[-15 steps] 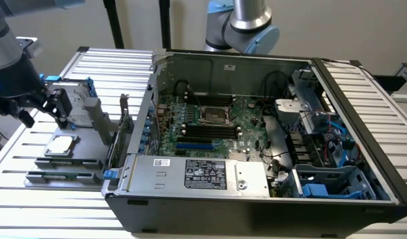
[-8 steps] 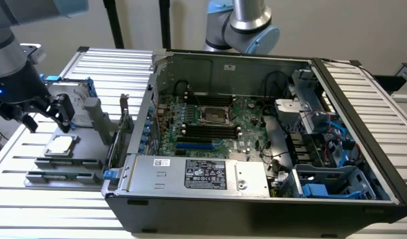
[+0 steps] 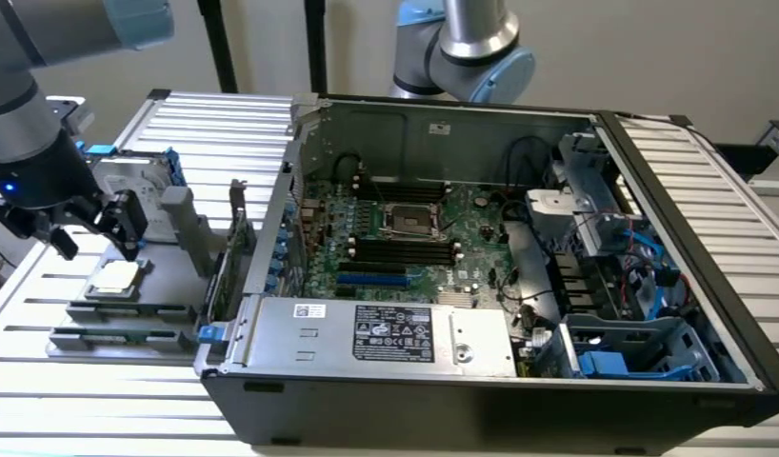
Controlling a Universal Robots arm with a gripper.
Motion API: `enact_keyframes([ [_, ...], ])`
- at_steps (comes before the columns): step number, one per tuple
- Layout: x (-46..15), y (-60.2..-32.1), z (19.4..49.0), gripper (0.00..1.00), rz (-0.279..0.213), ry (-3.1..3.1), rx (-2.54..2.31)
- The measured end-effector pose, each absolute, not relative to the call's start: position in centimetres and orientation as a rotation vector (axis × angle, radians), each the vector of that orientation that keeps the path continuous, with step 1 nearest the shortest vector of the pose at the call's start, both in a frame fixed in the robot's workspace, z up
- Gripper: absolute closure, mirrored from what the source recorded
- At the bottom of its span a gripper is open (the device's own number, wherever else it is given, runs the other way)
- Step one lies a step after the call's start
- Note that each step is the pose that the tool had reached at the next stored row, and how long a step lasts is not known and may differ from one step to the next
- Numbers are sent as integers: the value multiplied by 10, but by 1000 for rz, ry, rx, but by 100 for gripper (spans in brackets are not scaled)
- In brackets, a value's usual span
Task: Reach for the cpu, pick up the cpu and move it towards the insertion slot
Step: 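Pick up the cpu and move it towards the insertion slot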
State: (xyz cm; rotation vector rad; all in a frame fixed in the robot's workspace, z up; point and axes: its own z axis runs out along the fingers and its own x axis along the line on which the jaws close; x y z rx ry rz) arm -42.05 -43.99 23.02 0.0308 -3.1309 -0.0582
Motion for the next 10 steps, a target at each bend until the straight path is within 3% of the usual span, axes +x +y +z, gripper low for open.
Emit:
enact_keyframes([
  [10, -420, -440, 212, 23, -55, -3131, 31],
])
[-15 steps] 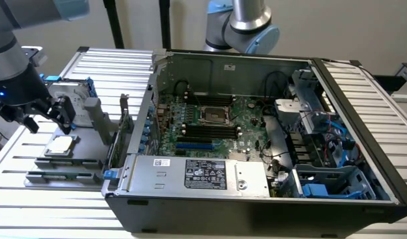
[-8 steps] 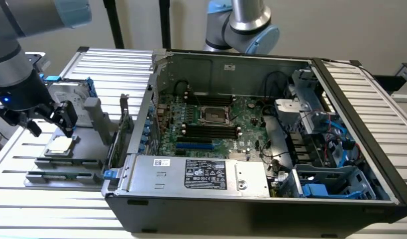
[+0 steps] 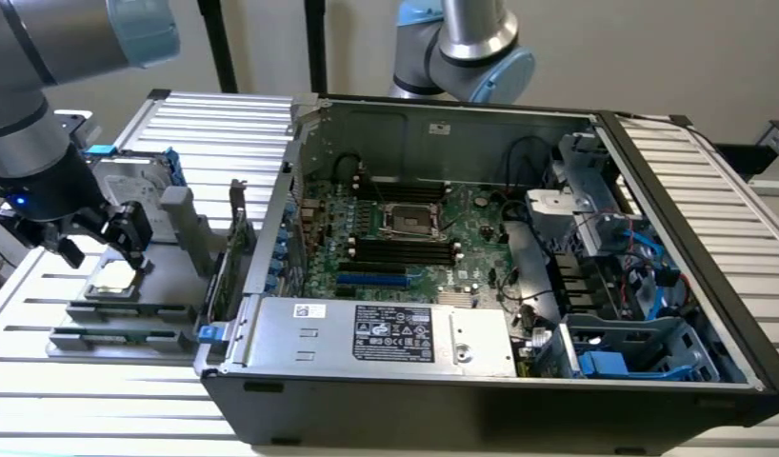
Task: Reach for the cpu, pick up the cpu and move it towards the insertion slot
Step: 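Pick up the cpu and move it towards the insertion slot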
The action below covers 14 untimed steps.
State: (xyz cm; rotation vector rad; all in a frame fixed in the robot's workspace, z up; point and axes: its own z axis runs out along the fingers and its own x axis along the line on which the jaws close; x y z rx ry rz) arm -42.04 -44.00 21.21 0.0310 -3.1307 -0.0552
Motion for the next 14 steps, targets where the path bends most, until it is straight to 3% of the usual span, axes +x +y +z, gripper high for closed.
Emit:
enact_keyframes([
  [14, -421, -440, 199, 23, -46, -3131, 31],
])
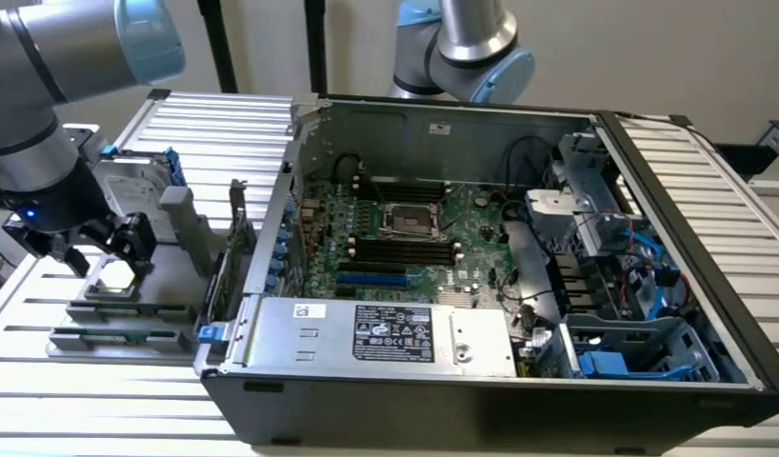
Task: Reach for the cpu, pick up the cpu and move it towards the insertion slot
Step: 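Pick up the cpu and move it towards the insertion slot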
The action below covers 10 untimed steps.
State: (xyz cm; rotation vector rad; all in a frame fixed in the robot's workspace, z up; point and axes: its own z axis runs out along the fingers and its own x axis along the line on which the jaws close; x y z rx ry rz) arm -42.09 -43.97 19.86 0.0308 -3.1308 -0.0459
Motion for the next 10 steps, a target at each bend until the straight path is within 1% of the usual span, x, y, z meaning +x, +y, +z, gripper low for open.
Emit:
enact_keyframes([
  [10, -423, -436, 194, 23, -36, -3131, 31],
])
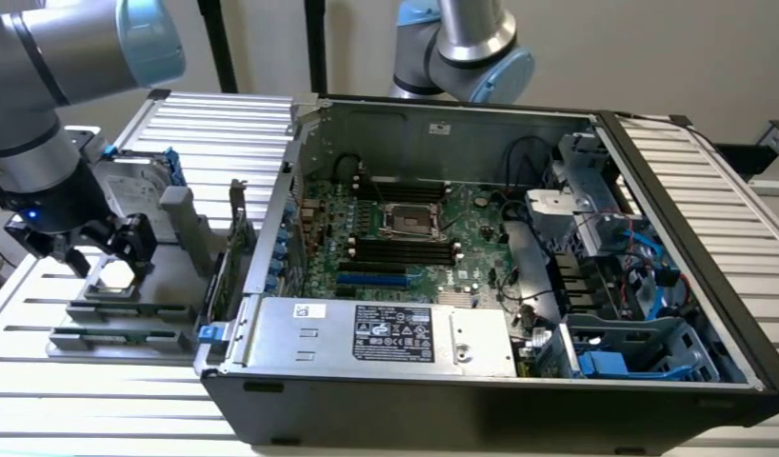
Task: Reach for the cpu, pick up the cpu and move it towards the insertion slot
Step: 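Pick up the cpu and move it towards the insertion slot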
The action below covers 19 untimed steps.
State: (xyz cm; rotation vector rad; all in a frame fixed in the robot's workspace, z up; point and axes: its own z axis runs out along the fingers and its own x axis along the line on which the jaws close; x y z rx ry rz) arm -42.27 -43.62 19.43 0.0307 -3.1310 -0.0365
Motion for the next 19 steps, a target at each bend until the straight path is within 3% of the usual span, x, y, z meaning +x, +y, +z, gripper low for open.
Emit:
enact_keyframes([
  [19, -426, -429, 187, 23, -14, -3131, 31],
])
